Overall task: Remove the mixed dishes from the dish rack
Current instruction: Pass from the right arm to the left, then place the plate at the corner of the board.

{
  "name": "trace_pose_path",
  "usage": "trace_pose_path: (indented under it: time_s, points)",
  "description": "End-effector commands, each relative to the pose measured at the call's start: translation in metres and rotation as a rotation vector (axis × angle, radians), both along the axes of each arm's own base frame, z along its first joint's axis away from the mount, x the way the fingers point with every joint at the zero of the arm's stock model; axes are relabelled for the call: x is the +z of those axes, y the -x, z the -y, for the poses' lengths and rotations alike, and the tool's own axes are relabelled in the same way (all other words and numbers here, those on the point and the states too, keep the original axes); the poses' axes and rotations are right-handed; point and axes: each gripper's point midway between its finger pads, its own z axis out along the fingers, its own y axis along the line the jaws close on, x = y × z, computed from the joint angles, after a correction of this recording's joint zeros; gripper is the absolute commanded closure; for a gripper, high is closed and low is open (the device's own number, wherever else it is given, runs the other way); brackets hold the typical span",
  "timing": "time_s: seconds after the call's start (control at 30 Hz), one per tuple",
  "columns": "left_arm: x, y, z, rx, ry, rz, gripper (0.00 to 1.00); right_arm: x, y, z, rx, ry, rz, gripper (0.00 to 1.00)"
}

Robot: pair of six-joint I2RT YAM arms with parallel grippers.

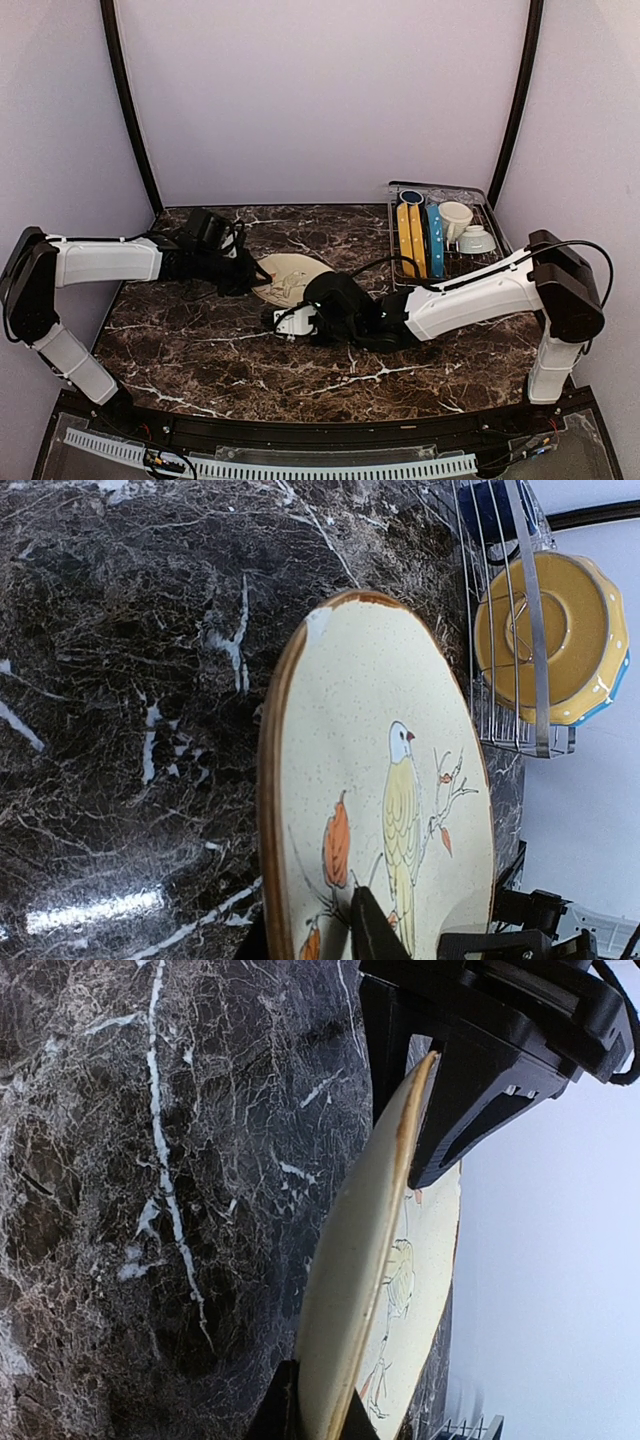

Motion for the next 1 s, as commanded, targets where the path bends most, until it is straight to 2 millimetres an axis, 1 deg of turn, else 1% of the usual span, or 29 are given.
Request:
trace_pose_path:
  time_s: [0.0, 0.2, 0.4, 0.43, 0.47, 0.5, 0.57, 0.6, 0.63, 0.67, 0.7, 0.73, 0.77, 0.8, 0.83, 0.87, 0.9, 0.97]
  points:
    - [0.001, 0.011, 0.0, -0.045, -0.03, 0.038, 0.99, 0.043, -0.002, -0.021, 0.019, -0.123, 0.11, 0.94]
    - [0.005, 0.006, -0.016, -0.004, -0.034, 0.07, 0.99, 0.037, 0.003, -0.017, 0.017, -0.118, 0.063, 0.6]
    - [0.009, 0.0, -0.03, 0.015, -0.033, 0.101, 0.99, 0.037, 0.009, -0.008, 0.009, -0.136, 0.005, 0.35]
    - [0.01, -0.001, -0.032, 0.015, -0.038, 0.109, 0.99, 0.038, 0.009, -0.006, 0.005, -0.143, -0.013, 0.25]
    - [0.012, -0.005, -0.038, 0.028, -0.039, 0.116, 0.99, 0.043, 0.01, -0.004, 0.0, -0.158, -0.031, 0.11]
    - [0.013, -0.006, -0.041, 0.028, -0.043, 0.126, 0.99, 0.045, 0.009, -0.001, -0.012, -0.168, -0.054, 0.03]
    - [0.017, -0.012, -0.052, 0.042, -0.046, 0.143, 0.99, 0.053, 0.007, 0.007, -0.037, -0.195, -0.109, 0.01]
    - [0.019, -0.017, -0.061, 0.06, -0.046, 0.151, 0.99, 0.056, 0.007, 0.011, -0.045, -0.21, -0.138, 0.01]
    - [0.022, -0.02, -0.065, 0.06, -0.049, 0.165, 0.99, 0.063, 0.006, 0.016, -0.059, -0.232, -0.162, 0.01]
    - [0.023, -0.025, -0.075, 0.08, -0.046, 0.167, 0.99, 0.069, 0.005, 0.021, -0.077, -0.258, -0.188, 0.01]
    - [0.026, -0.029, -0.079, 0.084, -0.047, 0.18, 0.99, 0.074, 0.003, 0.027, -0.097, -0.279, -0.229, 0.01]
    - [0.028, -0.035, -0.089, 0.101, -0.042, 0.181, 0.99, 0.082, 0.0, 0.033, -0.117, -0.312, -0.26, 0.01]
    - [0.031, -0.039, -0.093, 0.105, -0.043, 0.193, 0.99, 0.091, -0.004, 0.039, -0.142, -0.347, -0.291, 0.01]
    - [0.033, -0.045, -0.104, 0.128, -0.038, 0.193, 0.99, 0.101, -0.008, 0.046, -0.171, -0.387, -0.313, 0.01]
    - [0.037, -0.051, -0.109, 0.136, -0.036, 0.203, 0.99, 0.11, -0.016, 0.055, -0.205, -0.422, -0.337, 0.01]
    - [0.04, -0.057, -0.12, 0.162, -0.028, 0.207, 0.99, 0.12, -0.019, 0.062, -0.228, -0.46, -0.361, 0.01]
    - [0.045, -0.062, -0.125, 0.175, -0.019, 0.216, 0.99, 0.13, -0.023, 0.07, -0.25, -0.497, -0.376, 0.01]
    - [0.051, -0.077, -0.152, 0.256, 0.0, 0.225, 0.99, 0.149, -0.029, 0.086, -0.286, -0.573, -0.409, 0.01]
